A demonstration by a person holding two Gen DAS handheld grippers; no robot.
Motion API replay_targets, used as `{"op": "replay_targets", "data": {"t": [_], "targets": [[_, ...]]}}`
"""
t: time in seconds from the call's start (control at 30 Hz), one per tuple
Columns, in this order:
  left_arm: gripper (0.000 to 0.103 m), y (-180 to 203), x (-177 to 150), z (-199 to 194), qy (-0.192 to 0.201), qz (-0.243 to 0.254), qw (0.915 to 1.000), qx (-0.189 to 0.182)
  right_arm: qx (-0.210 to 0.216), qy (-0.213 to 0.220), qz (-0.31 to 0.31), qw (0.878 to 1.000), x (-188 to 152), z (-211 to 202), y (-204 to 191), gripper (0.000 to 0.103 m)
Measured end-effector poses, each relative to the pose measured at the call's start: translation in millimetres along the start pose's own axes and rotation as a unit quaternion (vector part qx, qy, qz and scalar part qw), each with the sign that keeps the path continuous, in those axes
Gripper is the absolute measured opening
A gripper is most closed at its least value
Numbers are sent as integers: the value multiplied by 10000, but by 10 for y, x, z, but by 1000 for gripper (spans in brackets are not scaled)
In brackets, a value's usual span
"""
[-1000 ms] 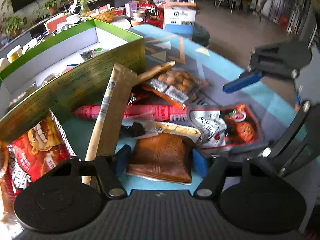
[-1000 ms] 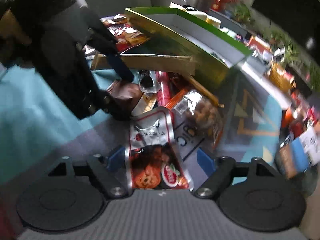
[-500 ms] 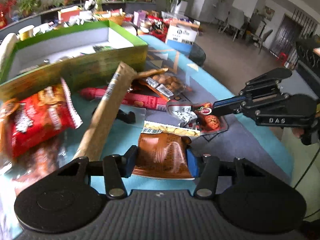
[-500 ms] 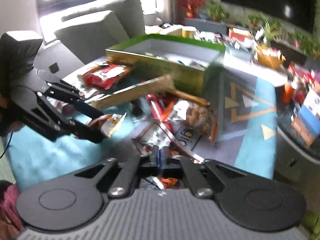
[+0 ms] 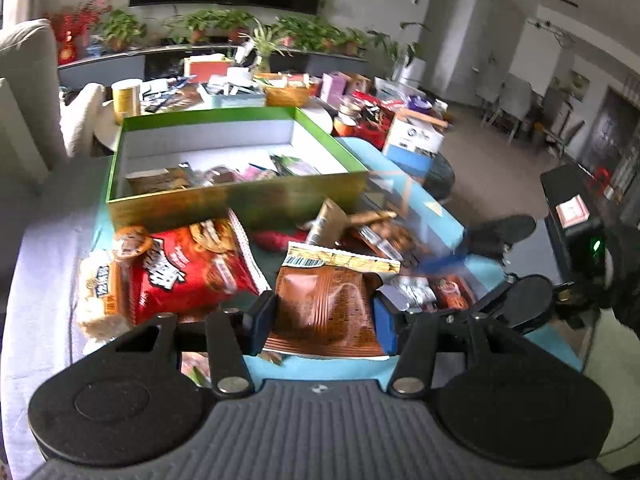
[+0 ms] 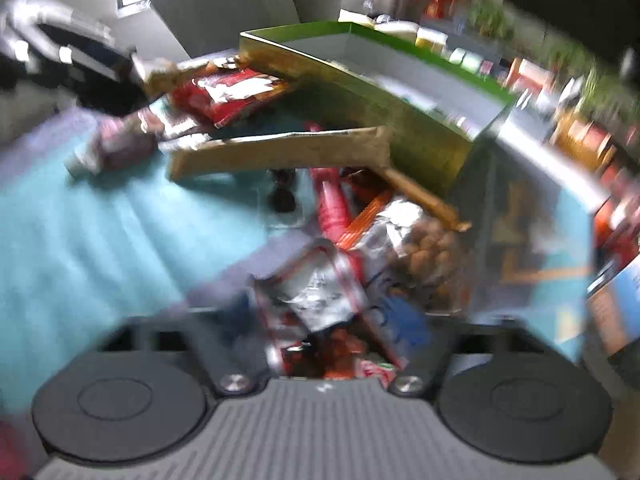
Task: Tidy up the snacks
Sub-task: 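Carry both packets over the green box and open both grippers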
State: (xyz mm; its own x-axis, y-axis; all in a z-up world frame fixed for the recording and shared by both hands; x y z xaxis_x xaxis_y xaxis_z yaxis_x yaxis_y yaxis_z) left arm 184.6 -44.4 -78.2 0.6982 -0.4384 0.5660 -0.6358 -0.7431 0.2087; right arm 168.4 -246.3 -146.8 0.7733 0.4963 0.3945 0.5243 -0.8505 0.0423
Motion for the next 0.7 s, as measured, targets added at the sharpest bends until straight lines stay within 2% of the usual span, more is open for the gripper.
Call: {"op": "replay_targets", "data": {"t": [0.13, 0.23, 0.33, 0.43, 0.53, 0.63, 0.7], "targets": [[48, -47, 17, -24, 93, -130, 9998, -82, -243, 67, 256, 9994, -151, -199, -36, 25], [48, -70, 37, -26, 160, -208, 9996, -54, -108, 340, 970, 9946, -325, -411, 32, 1], [48, -81, 65, -68, 222, -310, 9992, -106, 293, 699, 1476, 9861, -389, -595, 93, 0], [48, -73, 102, -125, 296, -324, 9990, -59, 242, 938, 1468, 9844, -355, -650, 94, 0], [48, -65, 101, -188, 361, -298, 9989, -63, 199, 894, 1400, 9859, -343, -638, 85, 0], [48, -84, 85, -205, 366, -313, 9988, -30, 211, 821, 1370, 9869, -393, -602, 130, 9], [48, -106, 76, -202, 364, -334, 9988, -24, -26, 611, 1503, 9868, -444, -507, 190, 10]]}}
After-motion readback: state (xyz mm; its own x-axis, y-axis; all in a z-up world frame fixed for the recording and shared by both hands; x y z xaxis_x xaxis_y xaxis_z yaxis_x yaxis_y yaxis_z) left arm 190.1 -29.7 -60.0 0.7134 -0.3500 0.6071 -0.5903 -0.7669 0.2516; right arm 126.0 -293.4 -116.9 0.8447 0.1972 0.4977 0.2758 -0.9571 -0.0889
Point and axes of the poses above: each gripper's, at about its wrist camera, not at the fingertips, and z roughly the way its jaws point, y to its right, x to its top, the point moved 6 cm from there along z, roughly the way its jaws point, and after that the axes turned 15 degrees about -y, right-handed, at the moved point
